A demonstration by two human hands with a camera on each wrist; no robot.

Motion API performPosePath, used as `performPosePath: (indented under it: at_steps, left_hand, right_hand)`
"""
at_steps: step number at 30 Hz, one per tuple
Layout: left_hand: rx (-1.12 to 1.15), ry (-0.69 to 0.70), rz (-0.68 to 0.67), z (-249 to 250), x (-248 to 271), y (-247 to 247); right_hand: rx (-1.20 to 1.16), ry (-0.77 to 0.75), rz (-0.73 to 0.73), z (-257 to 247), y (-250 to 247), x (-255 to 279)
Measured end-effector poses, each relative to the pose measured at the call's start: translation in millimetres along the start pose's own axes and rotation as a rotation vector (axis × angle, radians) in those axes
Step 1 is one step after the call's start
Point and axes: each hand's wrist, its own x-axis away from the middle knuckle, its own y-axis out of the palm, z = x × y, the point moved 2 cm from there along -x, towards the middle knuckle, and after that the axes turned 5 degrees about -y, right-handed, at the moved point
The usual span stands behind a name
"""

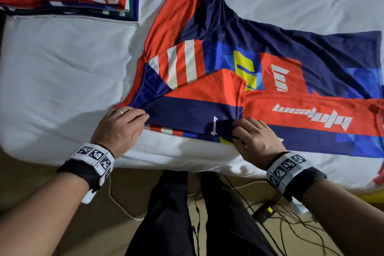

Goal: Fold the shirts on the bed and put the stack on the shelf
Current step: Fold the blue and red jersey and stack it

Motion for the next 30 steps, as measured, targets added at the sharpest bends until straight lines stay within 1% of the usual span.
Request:
performPosePath:
  at_steps: [3, 6, 10, 13, 15, 19, 21, 24, 26, 30]
  left_hand:
    - [-0.004, -0.007, -0.008, 1, 5, -1]
    - [-0.004, -0.016, -0.022, 2, 3, -3]
    - [-0.013, -0.025, -0.037, 7, -13, -7]
    - [-0.023, -0.027, -0.041, 14, -24, -7]
    - [-0.014, 0.006, -0.052, 19, -30, -3]
    - [0.007, 0.145, -0.113, 29, -36, 10]
    - [-0.013, 0.195, -0.119, 31, -34, 13]
    - [-0.013, 0.2, -0.126, 30, -30, 13]
    - [0.008, 0.187, -0.132, 29, -25, 13]
    - [0.048, 0.179, -0.189, 29, -20, 12]
  right_hand:
    - [0.001, 0.005, 0.01, -2, -1, 2]
    - [-0.002, -0.037, 0.011, -4, -1, 4]
    - [0.003, -0.096, 0.002, -4, -3, -3]
    - [0.009, -0.088, -0.035, -3, -4, -6]
    - [0.017, -0.083, -0.039, -3, -3, -9]
    - [0.018, -0.094, -0.07, -6, 1, -13]
    - [-0.016, -0.063, -0.061, -6, 1, -14]
    - [-0.07, -0.002, -0.005, -5, -4, -12]
    - [-0.068, -0.01, 0.019, -7, -7, -8]
    - [-0.027, -0.077, -0.054, -12, -4, 0]
